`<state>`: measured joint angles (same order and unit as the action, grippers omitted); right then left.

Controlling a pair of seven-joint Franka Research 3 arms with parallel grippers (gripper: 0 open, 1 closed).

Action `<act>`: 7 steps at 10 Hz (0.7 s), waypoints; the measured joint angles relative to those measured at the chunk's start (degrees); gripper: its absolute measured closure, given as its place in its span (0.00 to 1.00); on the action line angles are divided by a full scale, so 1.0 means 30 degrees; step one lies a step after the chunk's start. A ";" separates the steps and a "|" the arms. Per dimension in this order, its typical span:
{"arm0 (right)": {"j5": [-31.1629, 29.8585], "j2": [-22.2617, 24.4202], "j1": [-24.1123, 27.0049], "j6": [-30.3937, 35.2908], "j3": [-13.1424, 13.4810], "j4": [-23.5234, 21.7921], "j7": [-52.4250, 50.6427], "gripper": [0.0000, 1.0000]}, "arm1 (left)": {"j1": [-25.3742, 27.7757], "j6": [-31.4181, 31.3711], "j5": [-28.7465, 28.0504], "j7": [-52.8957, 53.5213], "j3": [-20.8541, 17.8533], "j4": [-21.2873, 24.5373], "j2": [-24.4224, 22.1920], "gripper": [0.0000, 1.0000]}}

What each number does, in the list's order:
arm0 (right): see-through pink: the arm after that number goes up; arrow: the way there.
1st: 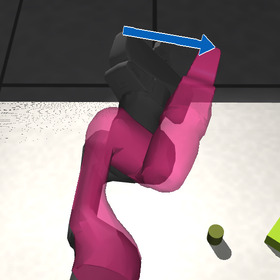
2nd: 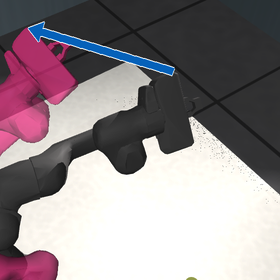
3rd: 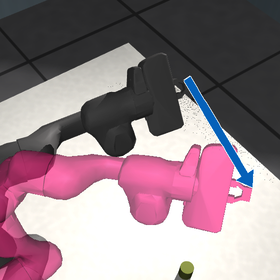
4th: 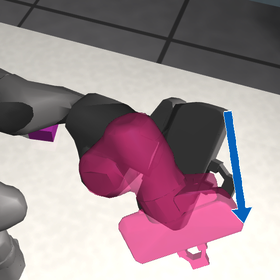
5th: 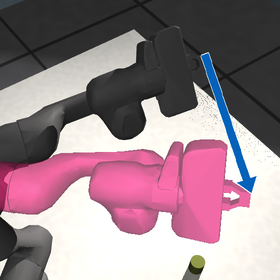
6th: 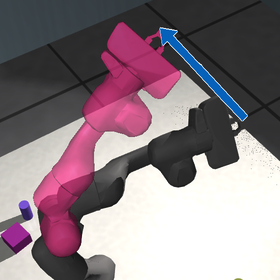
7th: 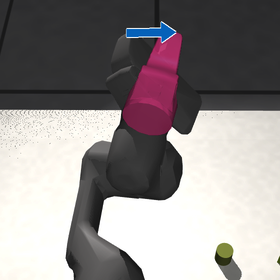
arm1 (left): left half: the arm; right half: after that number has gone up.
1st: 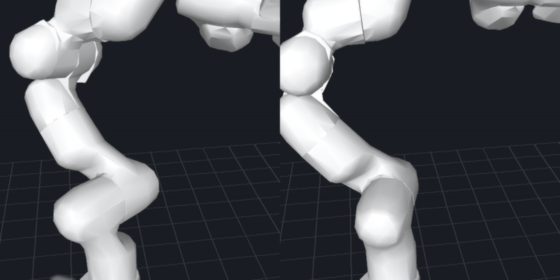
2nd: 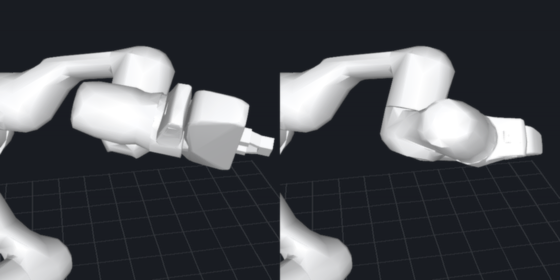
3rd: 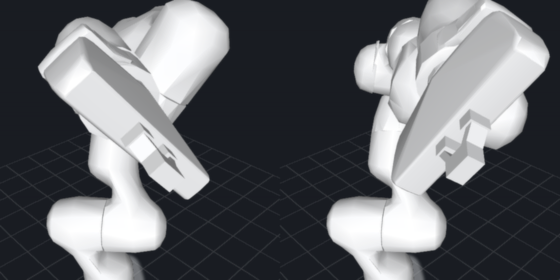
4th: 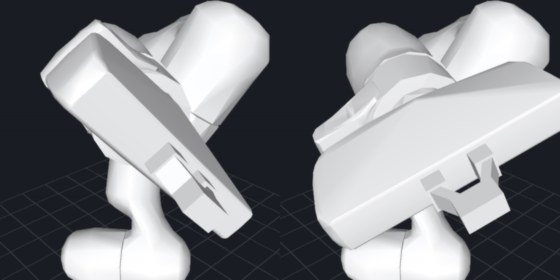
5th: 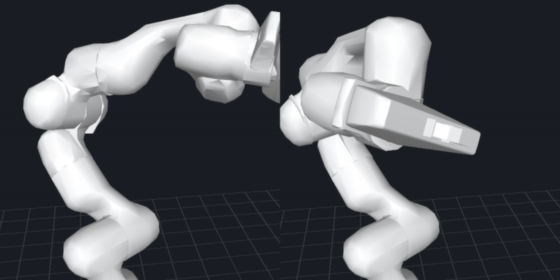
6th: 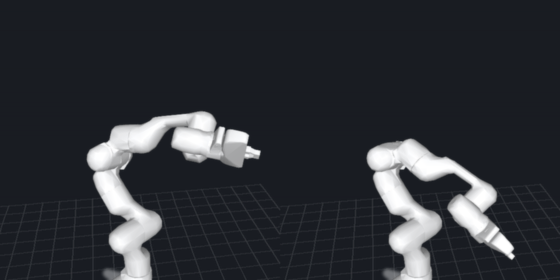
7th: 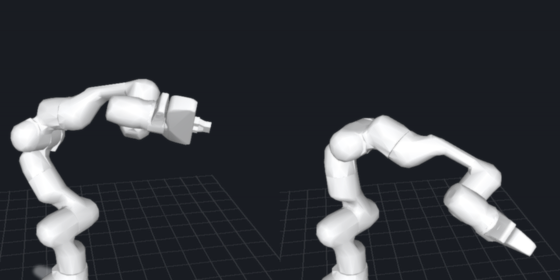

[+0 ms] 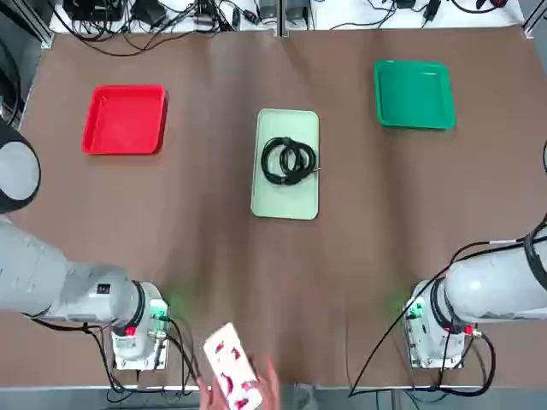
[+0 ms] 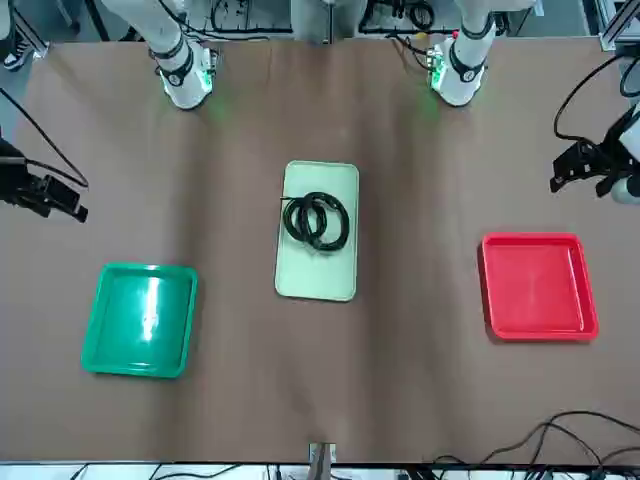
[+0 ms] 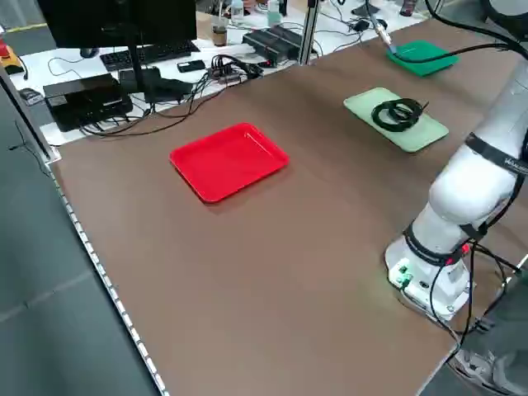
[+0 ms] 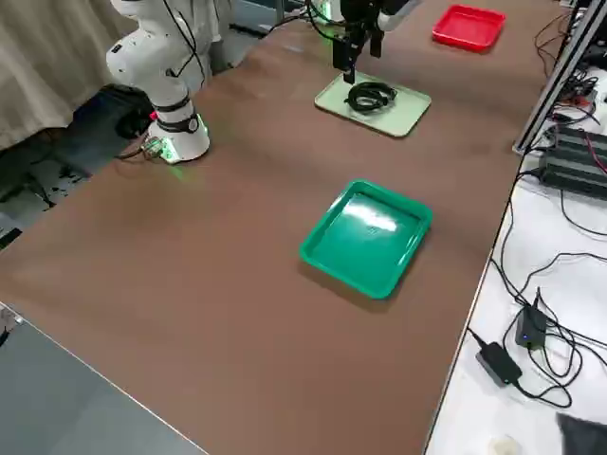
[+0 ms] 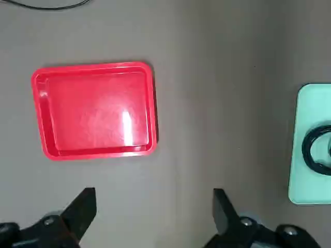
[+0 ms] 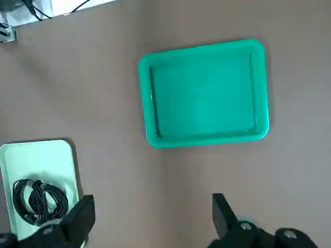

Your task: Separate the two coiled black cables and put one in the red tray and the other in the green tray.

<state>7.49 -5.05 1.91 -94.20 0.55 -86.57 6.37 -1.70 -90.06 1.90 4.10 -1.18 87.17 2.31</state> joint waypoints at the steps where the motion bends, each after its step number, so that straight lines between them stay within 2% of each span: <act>1: 0.0000 0.0000 0.0000 0.0002 0.0000 0.0000 -0.0003 0.00 | 0.0001 -0.0013 0.0000 0.0000 -0.0002 -0.0001 -0.0002 0.01; 7: -0.0001 0.0000 0.0001 0.0004 0.0001 -0.0001 -0.0023 0.00 | -0.0102 0.0275 -0.0033 0.0070 0.0148 -0.0043 -0.0095 0.01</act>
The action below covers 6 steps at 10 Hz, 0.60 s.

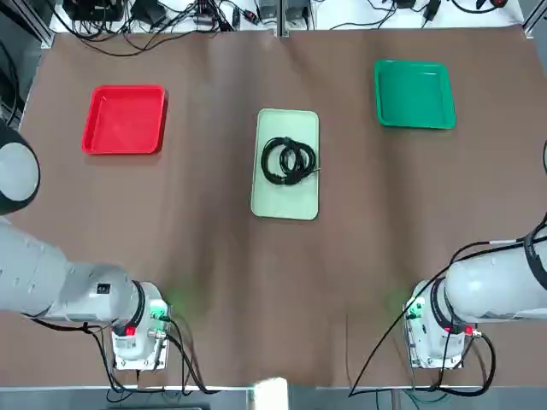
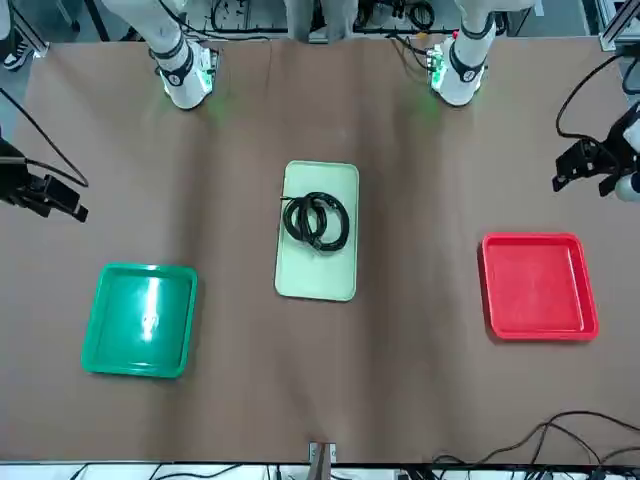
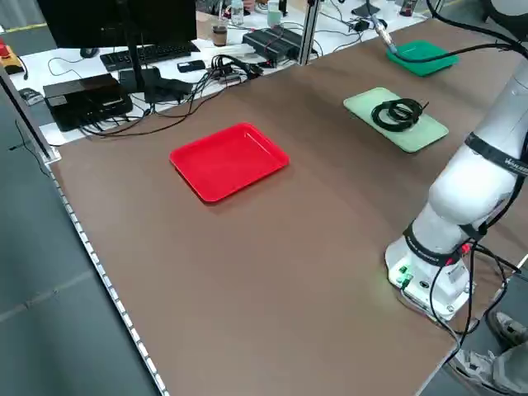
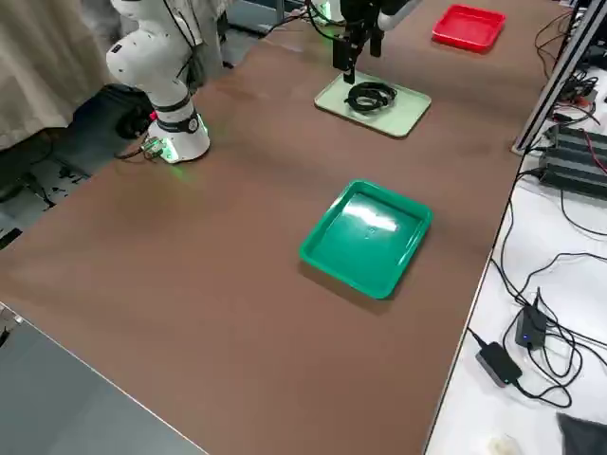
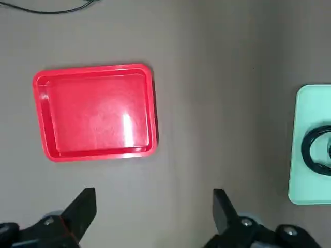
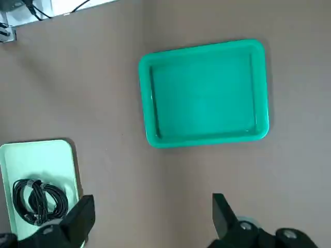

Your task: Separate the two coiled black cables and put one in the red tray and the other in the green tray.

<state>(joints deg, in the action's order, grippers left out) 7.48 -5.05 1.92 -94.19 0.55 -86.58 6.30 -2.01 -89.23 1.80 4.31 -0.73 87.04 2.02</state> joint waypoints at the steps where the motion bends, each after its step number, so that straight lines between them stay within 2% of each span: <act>1: -0.0001 0.0000 0.0001 0.0004 0.0001 -0.0001 -0.0002 0.00 | -0.0070 0.0462 0.0002 0.0000 0.0410 0.0123 0.0055 0.04; 4: -0.0004 0.0000 0.0005 0.0013 0.0010 -0.0005 -0.0008 0.00 | -0.0257 0.0113 0.0010 -0.0296 0.3141 0.0922 0.1246 0.08; 6: -0.0007 0.0000 0.0012 0.0014 0.0016 -0.0002 -0.0012 0.00 | -0.0390 -0.1994 0.0009 -0.0829 0.5265 0.1986 0.2709 0.03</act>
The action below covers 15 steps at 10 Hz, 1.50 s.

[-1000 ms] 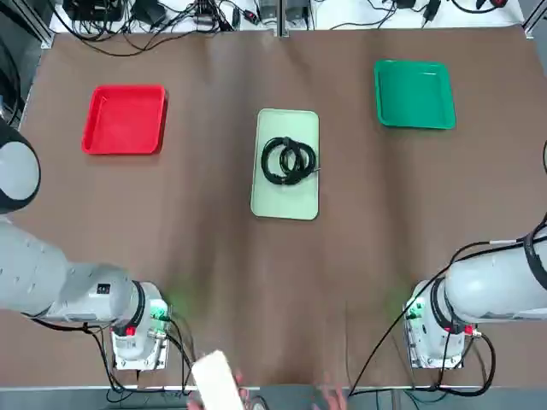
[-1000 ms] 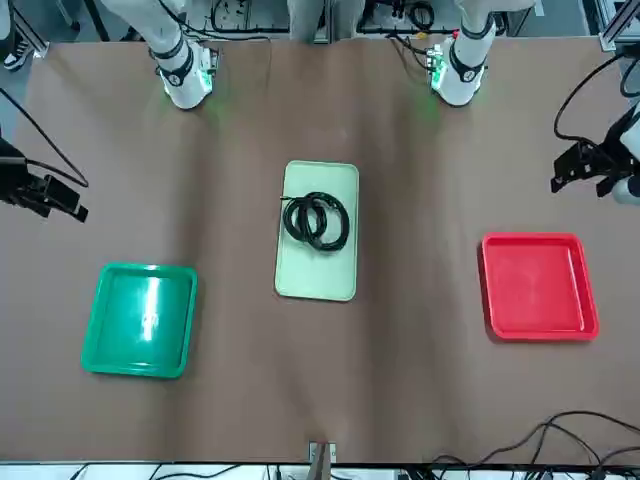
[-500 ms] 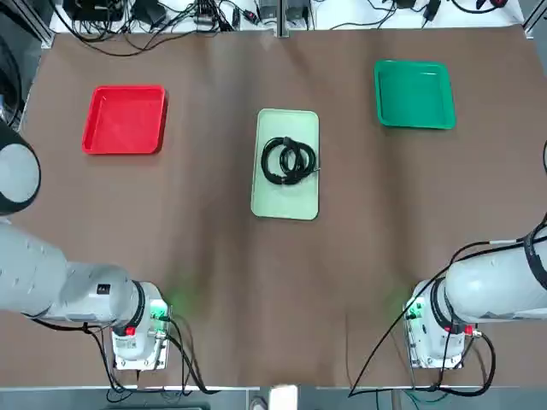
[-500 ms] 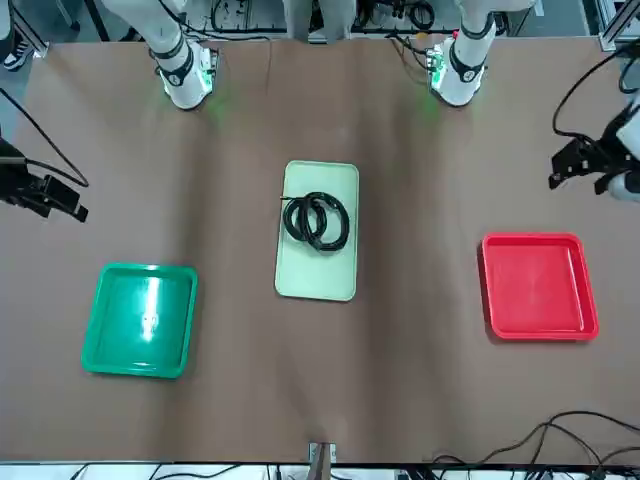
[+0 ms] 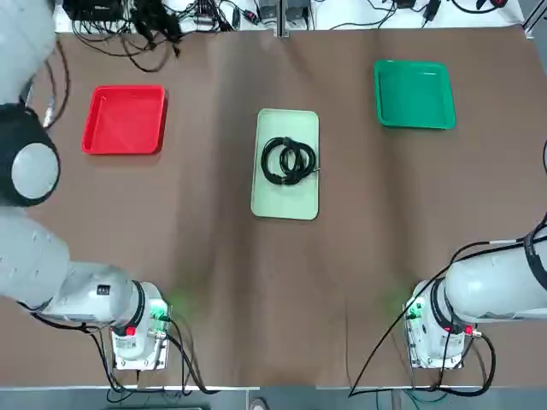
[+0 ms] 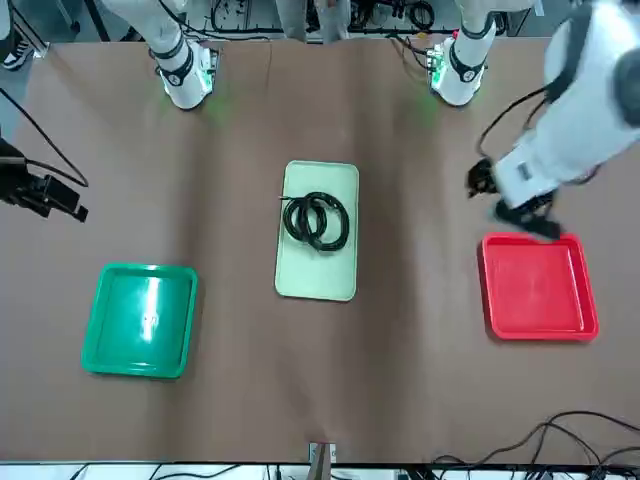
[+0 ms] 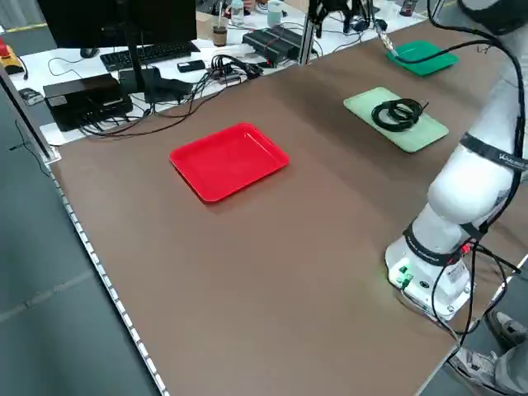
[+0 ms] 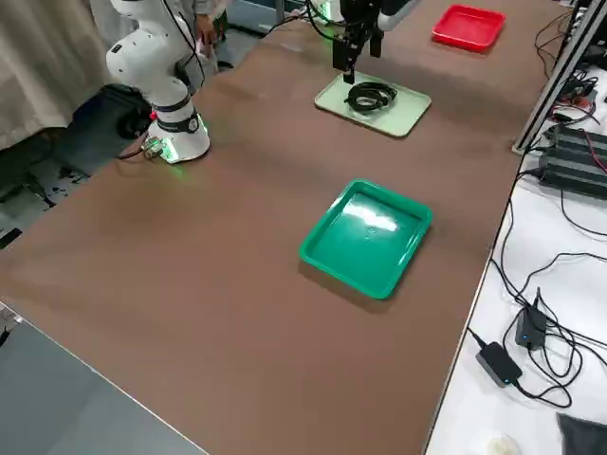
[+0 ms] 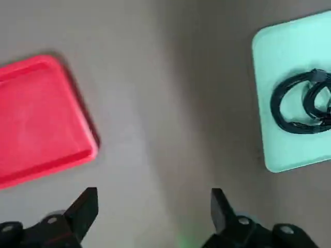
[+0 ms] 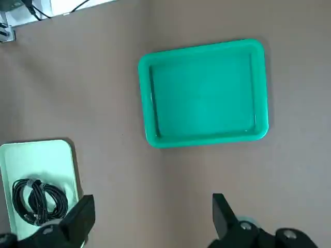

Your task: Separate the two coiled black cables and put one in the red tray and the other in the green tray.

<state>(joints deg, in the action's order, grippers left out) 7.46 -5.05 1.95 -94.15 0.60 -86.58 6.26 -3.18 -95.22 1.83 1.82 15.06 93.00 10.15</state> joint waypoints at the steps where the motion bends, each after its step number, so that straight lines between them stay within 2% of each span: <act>1: 0.0000 0.0000 0.0001 0.0001 -0.0004 -0.0003 -0.0001 0.00 | -0.0126 -0.0786 -0.0014 -0.0846 0.0948 0.0337 0.0885 0.01; 3: -0.0001 0.0000 -0.0006 0.0043 -0.0025 -0.0031 -0.0025 0.00 | -0.1261 -0.2685 -0.0840 -0.2854 0.2234 0.0612 0.3268 0.00; 6: -0.0004 -0.0035 -0.0013 0.0103 -0.0052 -0.0277 -0.0624 0.00 | -0.3155 -0.6657 -0.1689 -0.4511 0.2598 0.0584 0.6465 0.00; 10: -0.0005 -0.0430 -0.0016 0.0098 -0.0065 -0.0538 -0.0815 0.00 | -0.5767 -1.0280 -0.4084 -0.8033 0.2607 0.0509 0.9270 0.05; 12: -0.0005 -0.0808 -0.0031 0.0097 -0.0079 -0.0565 -0.0826 0.00 | -0.6130 -1.1163 -0.5238 -0.8422 0.2610 0.0449 1.0229 0.09; 15: -0.0005 -0.1502 -0.0065 0.0080 -0.0130 -0.0580 -0.0988 0.00 | -0.6407 -1.1796 -0.5942 -0.8950 0.2617 0.0411 1.0770 0.17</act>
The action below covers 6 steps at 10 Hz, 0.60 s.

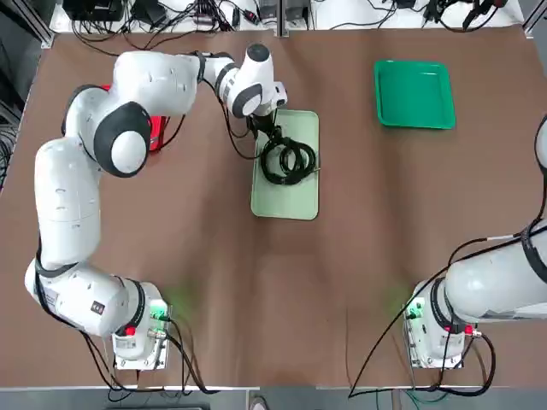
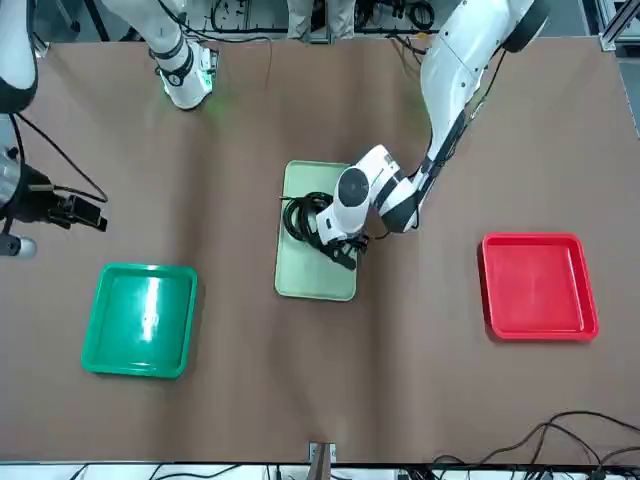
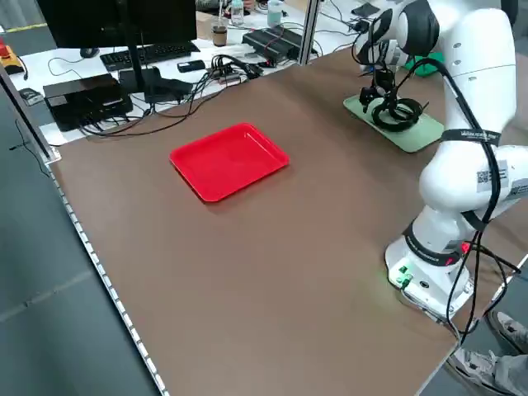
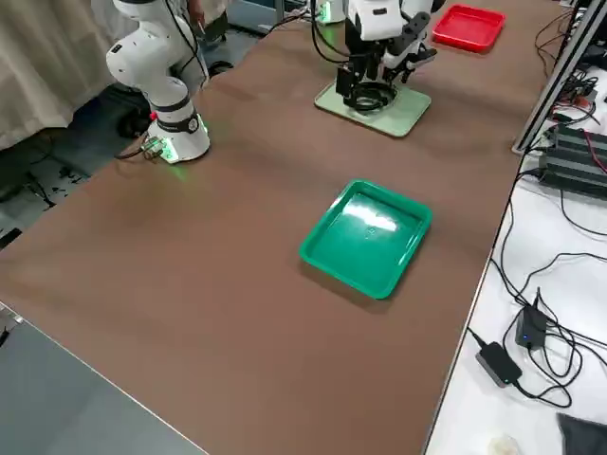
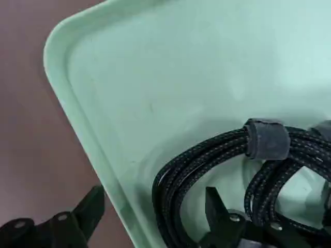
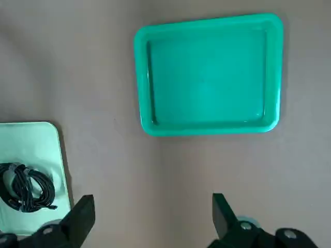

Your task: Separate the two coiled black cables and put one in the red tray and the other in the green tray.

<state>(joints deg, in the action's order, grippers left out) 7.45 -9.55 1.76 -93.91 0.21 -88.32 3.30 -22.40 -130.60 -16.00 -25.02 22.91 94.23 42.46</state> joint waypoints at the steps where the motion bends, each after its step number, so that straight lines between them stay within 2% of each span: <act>1: 0.0011 -0.0271 0.0007 0.0008 -0.0005 -0.0002 -0.0595 0.00 | -0.0192 0.0000 -0.0060 -0.0065 0.0002 0.0003 0.0120 0.19; 2: 0.0130 -0.0477 0.0043 0.0409 -0.0002 -0.0027 -0.1551 0.00 | -0.0346 -0.0042 -0.0222 -0.0195 0.0002 0.0004 0.0323 0.23; 4: 0.2061 -0.0722 0.0308 0.2337 0.0058 -0.0339 -0.3015 0.00 | -0.0446 -0.0323 -0.0432 -0.0379 -0.0004 0.0004 0.0724 0.34; 5: 0.2997 -0.0820 0.0433 0.2924 0.0065 -0.0656 -0.3321 0.00 | -0.0443 -0.0409 -0.0588 -0.0448 -0.0019 0.0003 0.0853 0.34; 6: 0.3864 -0.0940 0.0440 0.3137 0.0053 -0.1082 -0.3458 0.00 | -0.0430 -0.0418 -0.0789 -0.0591 -0.0061 -0.0013 0.0846 0.43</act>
<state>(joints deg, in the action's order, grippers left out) 19.04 -12.38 3.08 -84.50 0.37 -91.57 -7.07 -23.69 -131.86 -18.37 -26.80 22.73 94.20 45.00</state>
